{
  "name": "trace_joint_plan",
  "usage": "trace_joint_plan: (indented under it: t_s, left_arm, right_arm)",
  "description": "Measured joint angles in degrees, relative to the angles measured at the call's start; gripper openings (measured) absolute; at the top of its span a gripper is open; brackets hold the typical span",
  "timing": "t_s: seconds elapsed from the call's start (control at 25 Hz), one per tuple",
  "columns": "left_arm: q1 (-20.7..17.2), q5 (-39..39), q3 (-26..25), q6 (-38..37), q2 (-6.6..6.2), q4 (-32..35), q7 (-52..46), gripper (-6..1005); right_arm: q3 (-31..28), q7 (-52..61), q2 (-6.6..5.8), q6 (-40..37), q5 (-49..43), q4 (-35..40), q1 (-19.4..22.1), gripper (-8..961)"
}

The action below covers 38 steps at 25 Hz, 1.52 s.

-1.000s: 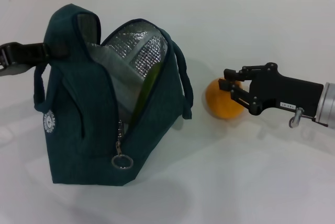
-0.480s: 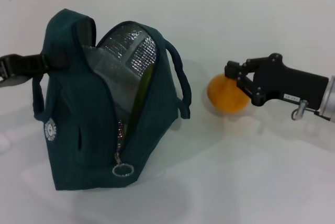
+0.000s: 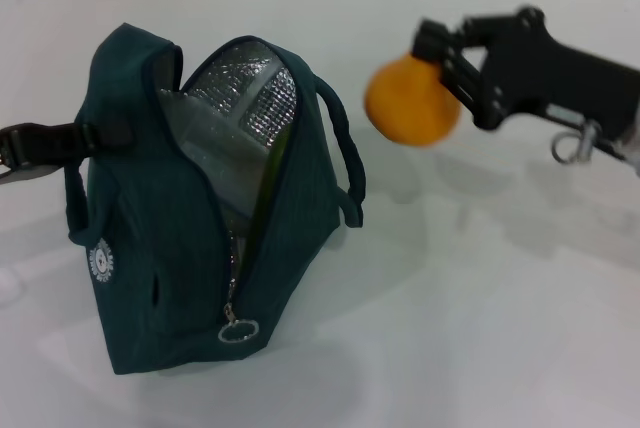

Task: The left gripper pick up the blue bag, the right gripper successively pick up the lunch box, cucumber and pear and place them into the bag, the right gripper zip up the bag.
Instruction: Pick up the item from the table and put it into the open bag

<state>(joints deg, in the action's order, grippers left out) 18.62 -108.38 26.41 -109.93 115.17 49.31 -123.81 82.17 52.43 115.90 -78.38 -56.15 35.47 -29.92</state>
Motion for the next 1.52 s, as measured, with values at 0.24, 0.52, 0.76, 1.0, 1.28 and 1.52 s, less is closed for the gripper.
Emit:
trace_joint_plan:
  t_s: [0.24,0.52,0.76,1.0,1.28,1.52]
  left_arm:
    - [0.2,0.0,0.0,-0.1,0.05,0.0,0.2,51]
    - [0.6,0.0,0.0,-0.1,0.19,0.0,0.3,51]
    - [0.8,-0.1,0.0,-0.1,0.50,0.0,1.0,51]
    - [0.8,-0.1,0.0,0.0,0.60,0.0,1.0,51]
    - [0.8,-0.1,0.0,0.0,0.56,0.0,1.0,51]
    - [0.5,-0.1,0.0,0.1,0.52,0.0,1.0,51]
  right_arm:
    - [2.9,0.2,0.29,0.0,2.3,-0.7,-7.2,56]
    - [12.9,-0.1,0.29,2.5,9.5,-0.9,-14.0,65]
    - [18.4,-0.6,0.29,3.4,12.7,0.1,-16.0,74]
    - [20.2,-0.8,0.28,3.6,14.0,0.2,-16.9,82]
    - [23.4,-0.9,0.29,5.8,14.4,-0.6,-16.2,92]
    - [26.6,-0.8,0.29,7.8,14.8,-1.3,-15.4,100]
